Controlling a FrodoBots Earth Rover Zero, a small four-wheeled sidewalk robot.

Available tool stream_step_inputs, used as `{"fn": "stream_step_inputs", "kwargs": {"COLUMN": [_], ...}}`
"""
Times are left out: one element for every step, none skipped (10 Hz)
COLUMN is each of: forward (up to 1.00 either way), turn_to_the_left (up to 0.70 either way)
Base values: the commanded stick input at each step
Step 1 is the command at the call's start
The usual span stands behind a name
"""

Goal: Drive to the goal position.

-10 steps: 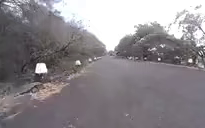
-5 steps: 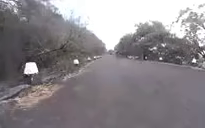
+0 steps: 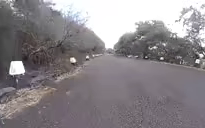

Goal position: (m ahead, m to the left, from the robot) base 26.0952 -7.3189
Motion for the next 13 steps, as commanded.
{"fn": "stream_step_inputs", "kwargs": {"forward": [0.70, 0.70, 0.70, 0.70, 0.70, 0.70, 0.70, 0.70, 0.70, 0.70, 0.70, 0.70, 0.70], "turn_to_the_left": [0.02, 0.02, 0.02, 0.00, 0.00, 0.00, 0.00, 0.00, 0.01, 0.02, 0.01, 0.01, 0.00]}}
